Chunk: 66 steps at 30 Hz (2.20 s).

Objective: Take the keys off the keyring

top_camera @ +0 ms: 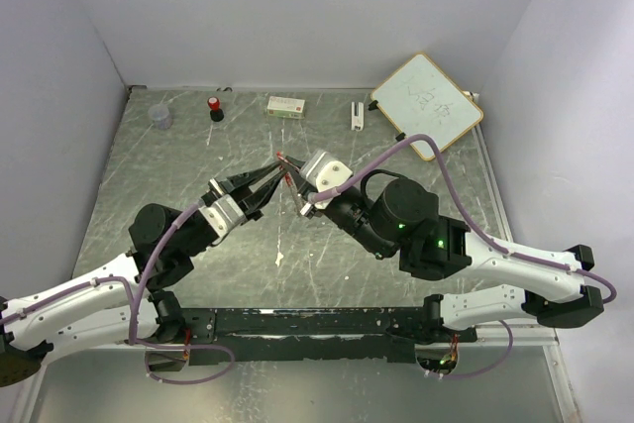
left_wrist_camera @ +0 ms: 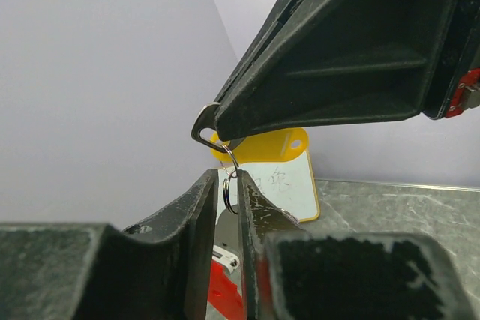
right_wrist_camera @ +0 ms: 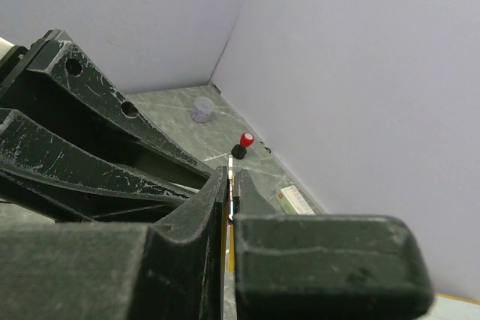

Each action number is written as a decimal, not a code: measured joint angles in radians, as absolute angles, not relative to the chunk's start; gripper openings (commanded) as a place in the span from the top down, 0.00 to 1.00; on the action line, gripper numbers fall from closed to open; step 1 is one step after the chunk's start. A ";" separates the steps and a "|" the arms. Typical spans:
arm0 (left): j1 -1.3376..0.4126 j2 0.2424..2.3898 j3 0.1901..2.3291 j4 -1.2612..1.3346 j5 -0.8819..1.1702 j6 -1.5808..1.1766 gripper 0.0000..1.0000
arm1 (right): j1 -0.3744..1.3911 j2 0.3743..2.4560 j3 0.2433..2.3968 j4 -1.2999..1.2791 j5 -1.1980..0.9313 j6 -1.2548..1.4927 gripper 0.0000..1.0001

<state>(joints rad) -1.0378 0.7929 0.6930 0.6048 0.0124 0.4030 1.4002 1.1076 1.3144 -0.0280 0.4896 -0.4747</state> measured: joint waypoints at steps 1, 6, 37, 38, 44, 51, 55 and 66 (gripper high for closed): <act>-1.038 0.793 0.693 0.605 0.012 0.403 0.69 | 1.400 1.107 1.314 -0.028 0.490 -0.475 1.00; -1.038 0.782 0.690 0.604 0.012 0.403 0.66 | 1.400 1.102 1.314 -0.028 0.490 -0.476 1.00; -1.038 0.789 0.679 0.580 0.003 0.406 0.68 | 1.400 1.095 1.305 -0.020 0.482 -0.474 1.00; -1.038 0.789 0.678 0.583 0.002 0.405 0.67 | 1.400 1.095 1.305 -0.020 0.482 -0.474 1.00; -1.038 0.770 0.647 0.630 -0.004 0.404 0.66 | 1.400 1.094 1.305 -0.021 0.478 -0.471 1.00; -1.038 0.744 0.641 0.653 -0.004 0.399 0.66 | 1.400 1.089 1.298 -0.021 0.475 -0.471 1.00; -1.038 0.743 0.641 0.662 -0.004 0.392 0.65 | 1.400 1.089 1.298 -0.021 0.470 -0.471 1.00; -1.038 0.756 0.641 0.662 -0.004 0.384 0.66 | 1.400 1.089 1.298 -0.022 0.461 -0.470 1.00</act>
<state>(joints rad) -1.0378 0.7559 0.6411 0.6621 -0.0036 0.3843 1.4002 1.0885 1.2976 -0.0216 0.4606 -0.4702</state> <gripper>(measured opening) 0.341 0.016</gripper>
